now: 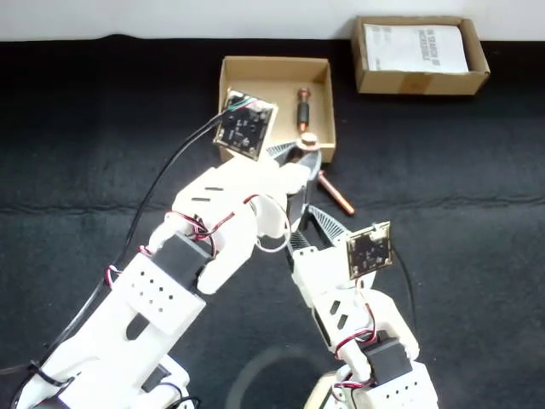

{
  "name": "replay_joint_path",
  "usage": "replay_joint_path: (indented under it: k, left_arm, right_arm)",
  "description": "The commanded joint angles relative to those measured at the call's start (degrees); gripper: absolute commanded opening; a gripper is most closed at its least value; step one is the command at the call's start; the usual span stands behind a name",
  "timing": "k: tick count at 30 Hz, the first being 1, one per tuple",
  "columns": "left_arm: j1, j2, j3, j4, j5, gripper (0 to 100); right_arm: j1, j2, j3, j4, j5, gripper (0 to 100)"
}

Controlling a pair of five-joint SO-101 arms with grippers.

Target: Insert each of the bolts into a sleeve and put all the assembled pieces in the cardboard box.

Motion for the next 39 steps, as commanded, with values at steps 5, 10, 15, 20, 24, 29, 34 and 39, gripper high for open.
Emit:
replay_joint_path:
  k: [5,10,15,20,24,29,34,39]
  left_arm:
    - [0.04,-1.54,2.68,-6.15,0.44,1]
    - [0.04,-1.54,2.77,-5.80,0.44,1]
    - [0.13,-2.07,2.77,2.02,0.53,1]
    - [0.13,-2.15,2.77,12.84,0.62,1]
    - [0.22,-2.24,2.42,17.23,0.62,1]
    - [2.07,-6.55,2.33,21.27,0.62,1]
    - [4.97,-13.32,2.33,25.49,0.35,1]
    - [7.16,-17.27,2.33,31.03,0.44,14]
  right_arm:
    - [0.75,-0.57,-0.48,-1.27,0.18,0.8]
    - [0.75,-0.57,-0.48,-1.27,0.26,0.8]
    - [0.75,-0.57,-0.48,-1.27,0.18,0.8]
    - [1.98,-0.57,-0.48,-2.07,0.18,0.8]
    - [4.53,-0.40,-0.40,-5.67,0.18,0.8]
    - [4.79,-0.04,-0.31,-6.55,0.35,0.8]
    - [4.79,-0.48,1.63,-6.55,0.35,0.8]
    - [4.79,-0.48,2.24,-6.64,0.44,0.8]
